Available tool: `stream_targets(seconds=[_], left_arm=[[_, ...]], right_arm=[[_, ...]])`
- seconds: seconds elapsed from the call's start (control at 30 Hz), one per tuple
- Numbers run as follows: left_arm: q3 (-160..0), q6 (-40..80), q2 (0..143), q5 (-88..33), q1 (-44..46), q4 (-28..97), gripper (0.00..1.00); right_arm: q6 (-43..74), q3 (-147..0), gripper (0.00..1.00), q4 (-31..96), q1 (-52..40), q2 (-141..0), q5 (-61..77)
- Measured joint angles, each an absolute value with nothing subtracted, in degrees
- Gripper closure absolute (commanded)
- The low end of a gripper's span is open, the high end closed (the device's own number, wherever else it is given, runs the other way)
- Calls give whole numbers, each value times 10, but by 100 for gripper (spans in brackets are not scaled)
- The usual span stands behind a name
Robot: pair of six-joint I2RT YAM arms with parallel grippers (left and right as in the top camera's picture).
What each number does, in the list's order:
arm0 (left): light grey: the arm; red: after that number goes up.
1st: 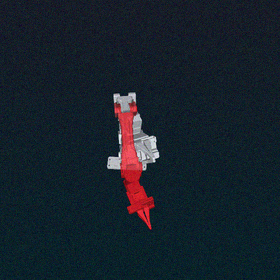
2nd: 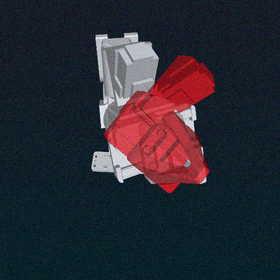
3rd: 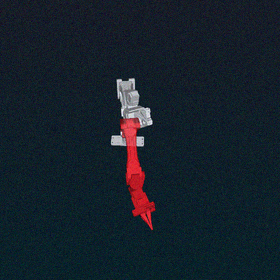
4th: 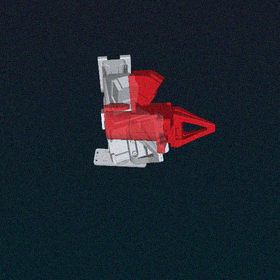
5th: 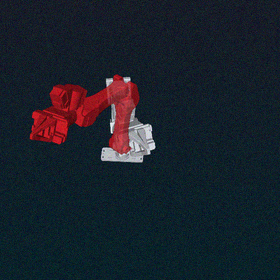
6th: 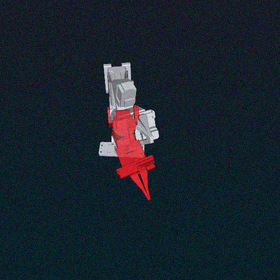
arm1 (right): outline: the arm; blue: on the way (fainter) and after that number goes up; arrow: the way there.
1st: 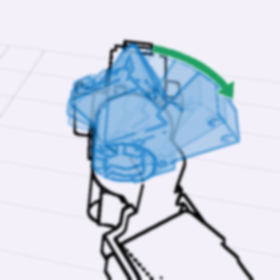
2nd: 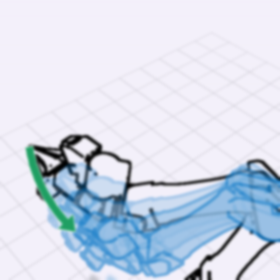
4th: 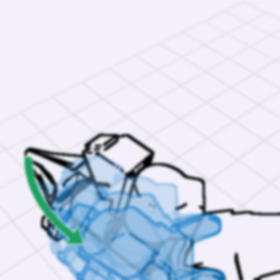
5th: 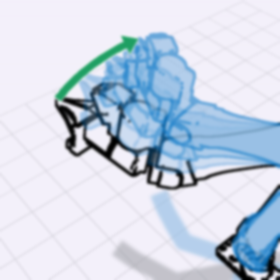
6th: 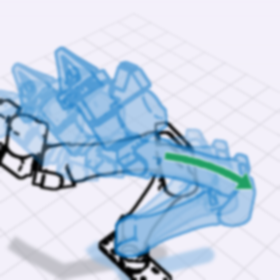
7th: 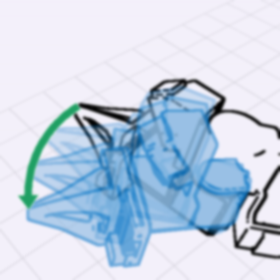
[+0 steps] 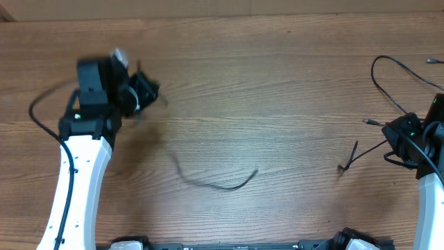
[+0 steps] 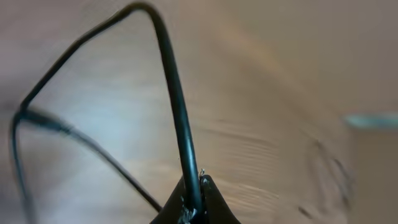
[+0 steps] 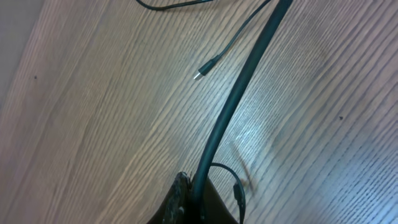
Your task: Untangle cables
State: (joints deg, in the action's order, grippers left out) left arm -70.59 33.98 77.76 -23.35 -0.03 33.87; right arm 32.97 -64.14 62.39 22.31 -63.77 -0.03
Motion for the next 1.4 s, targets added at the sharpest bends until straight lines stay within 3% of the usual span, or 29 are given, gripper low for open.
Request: stream_targets(seconds=[0.17,0.4,0.43,0.47,0.53,1.4], left_arm=[[-736,278,773,-250,56,383,96],[-718,252,792,-148,140,550,92],[-712,249,797,-142,150,558,81],[-706,248,802,-136,159,564,63],[-690,244,814,-127,179,569,0],[-652,343,973,-101,258,604,0]], right_arm=[[324,-641,96,624,223,-638,0],[321,-641,96,624,223,-638,0],[321,-641,96,625,223,-638,0],[321,-641,96,625,223,-638,0],[321,-641,96,626,223,-638,0],[319,-641,96,656,223,-691,0]])
